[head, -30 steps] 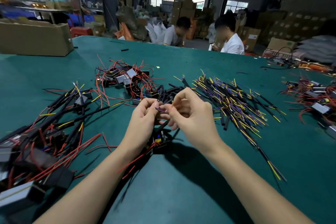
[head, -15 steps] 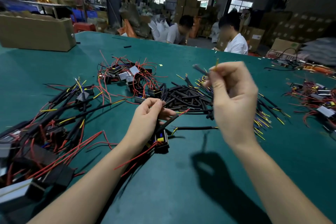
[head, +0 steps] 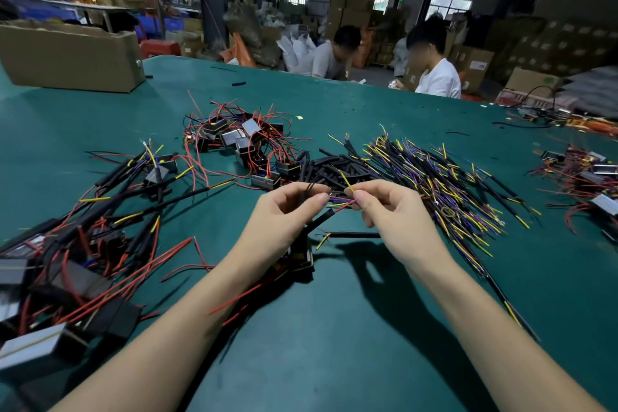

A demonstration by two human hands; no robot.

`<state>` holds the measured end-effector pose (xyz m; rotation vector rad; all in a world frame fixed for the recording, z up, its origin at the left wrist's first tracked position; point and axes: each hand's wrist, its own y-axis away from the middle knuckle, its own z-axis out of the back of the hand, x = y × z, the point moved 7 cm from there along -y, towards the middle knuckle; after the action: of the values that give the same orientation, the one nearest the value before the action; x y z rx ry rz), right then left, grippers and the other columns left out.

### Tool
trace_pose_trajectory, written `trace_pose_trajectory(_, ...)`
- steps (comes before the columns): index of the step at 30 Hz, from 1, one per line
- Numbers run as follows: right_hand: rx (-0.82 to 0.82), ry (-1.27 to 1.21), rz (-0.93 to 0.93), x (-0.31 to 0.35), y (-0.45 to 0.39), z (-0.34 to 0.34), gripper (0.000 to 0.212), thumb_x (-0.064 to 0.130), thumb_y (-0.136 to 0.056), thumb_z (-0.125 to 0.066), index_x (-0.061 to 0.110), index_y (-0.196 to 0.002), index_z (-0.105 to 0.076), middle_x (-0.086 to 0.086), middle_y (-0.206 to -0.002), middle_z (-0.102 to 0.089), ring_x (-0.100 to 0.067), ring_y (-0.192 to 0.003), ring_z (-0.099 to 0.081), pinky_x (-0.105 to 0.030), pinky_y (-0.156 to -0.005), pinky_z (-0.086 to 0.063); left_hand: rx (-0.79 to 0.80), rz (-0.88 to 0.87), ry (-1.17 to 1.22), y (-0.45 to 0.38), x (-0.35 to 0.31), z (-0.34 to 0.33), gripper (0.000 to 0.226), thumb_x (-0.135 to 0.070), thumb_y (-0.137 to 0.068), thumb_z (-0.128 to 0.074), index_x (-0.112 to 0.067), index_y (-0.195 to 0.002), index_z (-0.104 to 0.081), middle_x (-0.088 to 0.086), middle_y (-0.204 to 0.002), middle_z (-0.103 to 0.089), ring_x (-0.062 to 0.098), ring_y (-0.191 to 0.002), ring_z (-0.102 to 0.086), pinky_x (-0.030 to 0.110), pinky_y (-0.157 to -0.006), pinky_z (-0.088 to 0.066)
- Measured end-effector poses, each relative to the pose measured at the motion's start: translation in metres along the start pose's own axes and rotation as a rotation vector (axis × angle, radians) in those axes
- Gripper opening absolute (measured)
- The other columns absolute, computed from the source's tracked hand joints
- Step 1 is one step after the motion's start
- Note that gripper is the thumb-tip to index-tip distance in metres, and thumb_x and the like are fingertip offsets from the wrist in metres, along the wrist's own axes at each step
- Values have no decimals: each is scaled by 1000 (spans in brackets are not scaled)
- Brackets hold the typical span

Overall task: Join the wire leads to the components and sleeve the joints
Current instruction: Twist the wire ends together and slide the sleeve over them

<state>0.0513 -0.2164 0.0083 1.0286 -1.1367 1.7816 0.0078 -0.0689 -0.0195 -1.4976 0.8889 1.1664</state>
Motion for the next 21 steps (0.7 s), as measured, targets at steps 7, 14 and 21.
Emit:
trace_pose_trajectory(7,13,-115,40,-1,1,-6,16,0,-90,-60,15,-89,-66,7,-72,-64,1,-52,-49,-11,-57,-43,-26,14,-27,0,1,2,9,-15,-87,-67,-10,-93,-71,0,-82,-70,3,-73,-59,15,-73,-46)
trace_pose_trajectory(14,-36,-209,41,-8,-2,-3,18,2,-91,-58,17,-92,-68,14,-67,-65,-1,-56,-52,-10,-65,-44,31,26,-26,1,2,-2,5,-11,-88,-65,-10,-84,-68,-12,-67,-66,-6,-61,-56,5,-62,-42)
trace_pose_trajectory(21,61,-314,-150,-24,-6,-5,11,15,-88,-62,17,-90,-72,5,-79,-66,-6,-68,-50,-18,-69,-40,140,36,-116,3,3,-9,9,-15,-90,-63,-12,-83,-68,-14,-68,-66,-7,-60,-54,6,-61,-41)
